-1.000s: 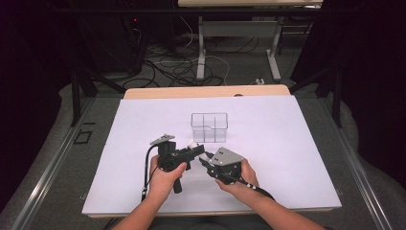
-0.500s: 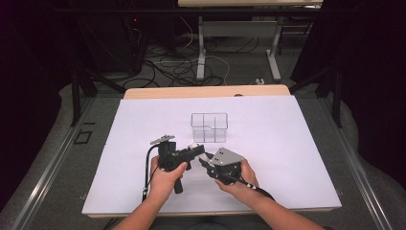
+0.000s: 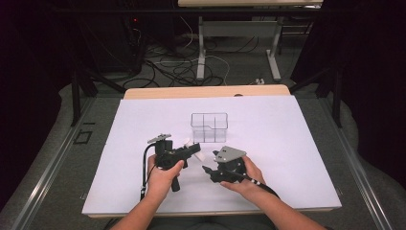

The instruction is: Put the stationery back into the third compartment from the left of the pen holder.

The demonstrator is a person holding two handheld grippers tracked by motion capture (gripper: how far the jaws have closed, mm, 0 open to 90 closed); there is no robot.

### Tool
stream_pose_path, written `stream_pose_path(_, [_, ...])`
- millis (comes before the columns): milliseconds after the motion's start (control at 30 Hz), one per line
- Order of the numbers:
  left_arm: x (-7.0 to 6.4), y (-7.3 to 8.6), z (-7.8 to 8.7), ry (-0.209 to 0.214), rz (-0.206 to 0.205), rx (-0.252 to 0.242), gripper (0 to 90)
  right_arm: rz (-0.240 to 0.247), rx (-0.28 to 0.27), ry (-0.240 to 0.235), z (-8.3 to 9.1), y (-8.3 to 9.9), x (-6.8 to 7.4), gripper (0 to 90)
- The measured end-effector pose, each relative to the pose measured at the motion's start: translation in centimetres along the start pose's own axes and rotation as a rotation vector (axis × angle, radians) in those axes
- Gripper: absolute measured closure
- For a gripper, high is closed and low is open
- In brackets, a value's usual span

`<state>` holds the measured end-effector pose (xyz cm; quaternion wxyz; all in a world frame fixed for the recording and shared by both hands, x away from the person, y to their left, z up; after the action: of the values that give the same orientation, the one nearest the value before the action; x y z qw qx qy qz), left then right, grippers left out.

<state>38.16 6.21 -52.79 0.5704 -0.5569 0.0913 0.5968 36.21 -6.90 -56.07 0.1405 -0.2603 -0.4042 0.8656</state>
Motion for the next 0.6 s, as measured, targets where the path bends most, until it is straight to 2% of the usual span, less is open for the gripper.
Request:
stream_pose_path(67, [0.2,-0.1,0.1,-0.008,-0.004,0.007,66.8,-0.019,0.004,-0.006,0.6,0.4,-0.6,32.9])
stream_pose_path(100, [0.2,-0.2,0.1,-0.007,-0.003,-0.007,66.8,-0.032,-0.002,0.009,0.8,0.5,-0.9,31.3])
stream_pose_path(133, [0.4,-0.1,0.2,-0.01,-0.008,0.006,66.8,-0.042,-0.001,0.019,1.0,0.7,-1.2,29.6])
stream_pose_path(200, [0.4,-0.2,0.2,-0.012,-0.003,0.0,66.8,-0.07,0.028,0.017,1.7,1.3,-1.8,27.0])
stream_pose_path(300, [0.6,-0.3,0.3,-0.015,-0.004,-0.002,66.8,-0.12,0.078,0.043,2.5,2.5,-2.7,26.4])
stream_pose_path(333, [0.6,-0.4,0.4,-0.017,-0.004,-0.002,66.8,-0.136,0.083,0.051,2.8,2.9,-3.1,24.3])
stream_pose_path(400, [0.6,-0.5,0.4,-0.018,-0.007,-0.014,66.8,-0.133,0.098,0.092,3.4,3.7,-4.3,15.8])
stream_pose_path(433, [0.6,-0.6,0.4,-0.017,-0.01,-0.017,66.8,-0.153,0.112,0.107,3.6,4.1,-4.7,14.1])
stream_pose_path(467, [0.6,-0.6,0.4,-0.022,-0.019,-0.01,66.8,-0.158,0.133,0.113,3.9,4.5,-5.2,13.9])
stream_pose_path(500, [0.6,-0.7,0.4,-0.025,-0.024,-0.015,66.8,-0.182,0.129,0.128,4.1,4.8,-5.5,12.0])
stream_pose_path(567, [0.4,-1.0,0.2,-0.036,-0.036,-0.024,66.8,-0.207,0.139,0.15,4.4,5.5,-6.2,1.7])
stream_pose_path(600, [0.4,-1.1,0.2,-0.043,-0.058,-0.025,66.8,-0.219,0.146,0.158,4.5,5.8,-6.4,0.0])
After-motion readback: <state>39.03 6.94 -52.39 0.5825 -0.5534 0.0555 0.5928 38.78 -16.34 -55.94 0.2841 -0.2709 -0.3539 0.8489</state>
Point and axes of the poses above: each handheld gripper's, and its own axes: z roughly backward along the jaws, y roughly out of its underside, x roughly to its left, the point moved 7 cm from there along -z, roughly forward along the jaws, and after that the axes turned 15 degrees about z, right-handed, at the moved point
